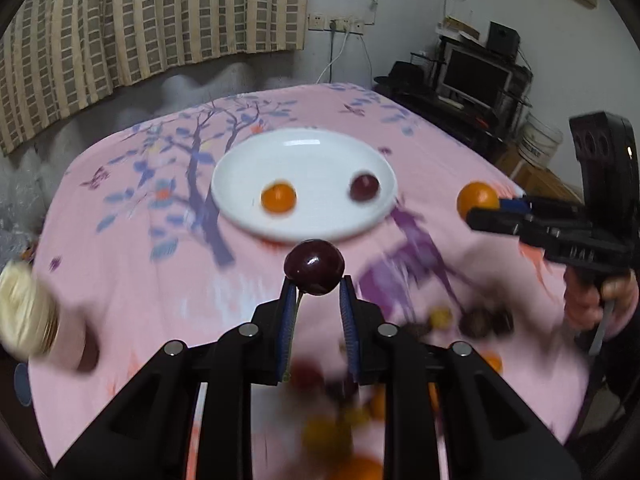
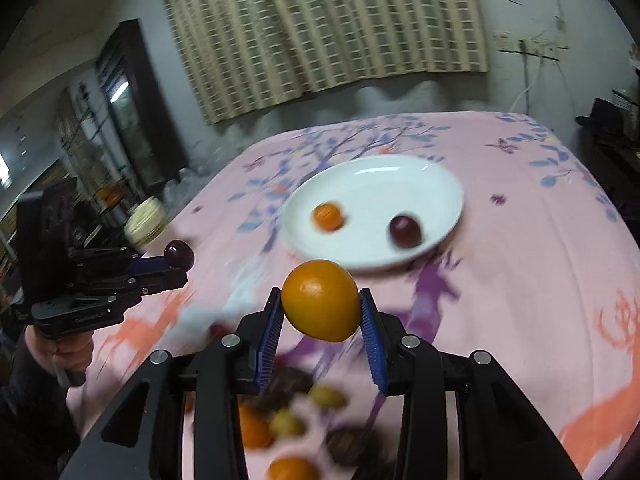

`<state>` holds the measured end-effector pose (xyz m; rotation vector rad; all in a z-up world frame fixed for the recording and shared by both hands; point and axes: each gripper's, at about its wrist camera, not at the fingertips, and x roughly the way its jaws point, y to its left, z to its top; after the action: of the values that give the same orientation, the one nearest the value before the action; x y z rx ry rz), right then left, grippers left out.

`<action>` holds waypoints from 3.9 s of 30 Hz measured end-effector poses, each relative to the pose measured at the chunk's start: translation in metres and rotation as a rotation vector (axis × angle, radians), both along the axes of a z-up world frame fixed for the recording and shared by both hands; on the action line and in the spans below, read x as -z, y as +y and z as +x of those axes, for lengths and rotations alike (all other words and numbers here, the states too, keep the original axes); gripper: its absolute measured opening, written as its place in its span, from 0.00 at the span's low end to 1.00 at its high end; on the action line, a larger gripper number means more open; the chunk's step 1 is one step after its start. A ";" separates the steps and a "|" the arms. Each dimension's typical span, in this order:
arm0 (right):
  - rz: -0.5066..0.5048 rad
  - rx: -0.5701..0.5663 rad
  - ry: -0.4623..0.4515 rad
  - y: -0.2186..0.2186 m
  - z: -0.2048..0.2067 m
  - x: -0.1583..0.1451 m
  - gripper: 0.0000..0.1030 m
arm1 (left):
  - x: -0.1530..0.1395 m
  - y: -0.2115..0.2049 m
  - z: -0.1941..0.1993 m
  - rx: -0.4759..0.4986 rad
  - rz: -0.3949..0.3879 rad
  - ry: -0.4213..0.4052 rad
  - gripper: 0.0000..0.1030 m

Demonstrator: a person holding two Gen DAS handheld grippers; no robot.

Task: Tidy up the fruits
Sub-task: 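Place the cherry and orange on the white plate, opening both tools, then grasp a large orange with the left tool while the right tool grasps a tangerine, then drop the orange and tangerine onto the white plate, opening both tools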

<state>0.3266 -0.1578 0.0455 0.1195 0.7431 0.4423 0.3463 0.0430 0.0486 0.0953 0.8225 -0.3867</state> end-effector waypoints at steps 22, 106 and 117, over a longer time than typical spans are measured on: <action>-0.209 0.000 -0.026 0.040 0.038 0.001 0.64 | -0.006 -0.010 0.031 -0.214 0.085 -0.059 0.93; -0.117 -0.027 -0.042 -0.029 -0.043 0.020 0.73 | -0.007 -0.015 -0.050 -0.126 0.038 -0.156 0.95; -0.234 -0.056 0.114 -0.029 -0.095 0.076 0.73 | 0.047 -0.003 -0.168 -0.102 -0.078 -0.048 0.95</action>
<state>0.2318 -0.1871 -0.0303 -0.0966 0.9068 0.4006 0.1784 0.0398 0.0021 -0.0098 0.7606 -0.3188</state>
